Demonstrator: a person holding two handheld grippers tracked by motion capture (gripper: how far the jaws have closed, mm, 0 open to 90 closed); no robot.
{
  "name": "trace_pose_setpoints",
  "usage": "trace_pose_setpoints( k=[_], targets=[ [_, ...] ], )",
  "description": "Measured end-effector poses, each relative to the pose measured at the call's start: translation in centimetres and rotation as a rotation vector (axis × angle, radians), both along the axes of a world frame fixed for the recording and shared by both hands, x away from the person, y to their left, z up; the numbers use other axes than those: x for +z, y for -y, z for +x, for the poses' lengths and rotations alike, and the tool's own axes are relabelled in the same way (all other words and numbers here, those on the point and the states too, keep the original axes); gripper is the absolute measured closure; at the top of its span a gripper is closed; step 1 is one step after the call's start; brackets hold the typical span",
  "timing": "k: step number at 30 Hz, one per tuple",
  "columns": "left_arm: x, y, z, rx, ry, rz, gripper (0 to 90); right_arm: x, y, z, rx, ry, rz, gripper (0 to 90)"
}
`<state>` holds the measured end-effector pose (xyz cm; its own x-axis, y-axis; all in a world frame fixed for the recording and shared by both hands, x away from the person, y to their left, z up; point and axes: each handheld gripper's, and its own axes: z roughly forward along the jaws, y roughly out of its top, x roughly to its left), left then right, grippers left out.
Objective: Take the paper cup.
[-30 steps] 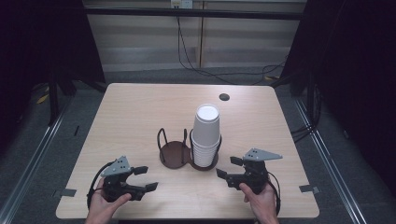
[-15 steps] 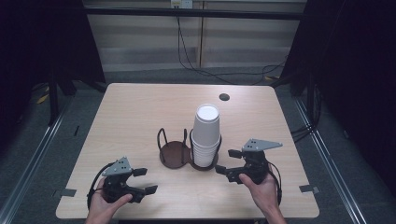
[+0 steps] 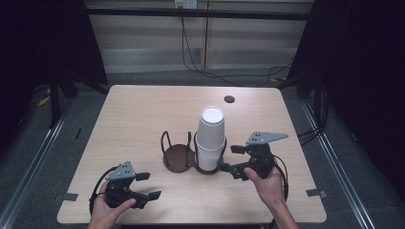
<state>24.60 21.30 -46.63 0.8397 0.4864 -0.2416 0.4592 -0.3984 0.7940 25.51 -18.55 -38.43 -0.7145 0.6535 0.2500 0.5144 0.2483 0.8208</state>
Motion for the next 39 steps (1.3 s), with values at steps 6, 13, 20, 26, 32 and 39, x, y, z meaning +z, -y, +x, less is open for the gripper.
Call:
trace_pose_setpoints(
  k=[6,13,20,26,32,39],
  targets=[
    [0.0,-0.1,0.0,0.004,0.001,0.003,17.9,1.6,0.2,0.8,0.02,0.004,0.017,15.0],
    [-0.1,0.0,0.0,0.0,-0.011,0.006,17.5,3.0,-0.4,1.9,0.035,0.023,0.009,14.9],
    [-0.2,-0.1,0.0,0.005,-0.016,0.002,17.1,3.8,-0.8,2.6,0.045,0.024,-0.013,14.9],
    [-0.2,-0.1,0.1,0.001,-0.015,0.003,17.0,4.7,-0.9,3.4,0.053,0.032,-0.017,14.5],
    [-0.2,-0.1,0.1,0.0,-0.018,0.004,16.9,5.5,-1.2,4.4,0.063,0.025,-0.027,14.3],
    [-0.2,-0.1,0.1,-0.002,-0.018,0.003,16.8,5.9,-1.6,5.3,0.08,0.021,-0.047,14.3]
  ],
)
